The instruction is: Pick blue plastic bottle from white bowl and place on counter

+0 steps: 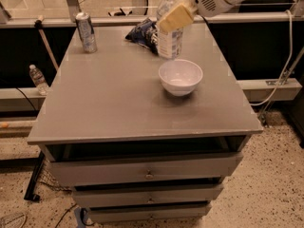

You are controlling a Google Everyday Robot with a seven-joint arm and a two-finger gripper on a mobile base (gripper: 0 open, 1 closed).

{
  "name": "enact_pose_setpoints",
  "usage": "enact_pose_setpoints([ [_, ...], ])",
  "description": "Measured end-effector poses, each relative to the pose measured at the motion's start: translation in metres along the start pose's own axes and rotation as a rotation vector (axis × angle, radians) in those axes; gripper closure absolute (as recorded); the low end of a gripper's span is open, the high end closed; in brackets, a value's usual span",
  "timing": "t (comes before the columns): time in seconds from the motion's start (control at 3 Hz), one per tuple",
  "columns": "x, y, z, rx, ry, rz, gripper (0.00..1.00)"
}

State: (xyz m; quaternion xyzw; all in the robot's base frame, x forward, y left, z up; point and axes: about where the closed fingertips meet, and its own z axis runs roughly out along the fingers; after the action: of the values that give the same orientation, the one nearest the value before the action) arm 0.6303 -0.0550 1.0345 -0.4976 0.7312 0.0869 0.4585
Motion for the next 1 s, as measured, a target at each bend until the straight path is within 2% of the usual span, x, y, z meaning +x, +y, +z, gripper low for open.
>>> enact_pose_setpoints([
  [0.33,-0.024,0.009,0.016,-0.075,-0.036,-0.054,1.00],
  [0.67,-0.034,0.034,0.048,-0.224,-0.068,-0.072,1.00],
  [1.0,-0.040,0.058,0.072,-0.342,-0.085,-0.082,1.00],
])
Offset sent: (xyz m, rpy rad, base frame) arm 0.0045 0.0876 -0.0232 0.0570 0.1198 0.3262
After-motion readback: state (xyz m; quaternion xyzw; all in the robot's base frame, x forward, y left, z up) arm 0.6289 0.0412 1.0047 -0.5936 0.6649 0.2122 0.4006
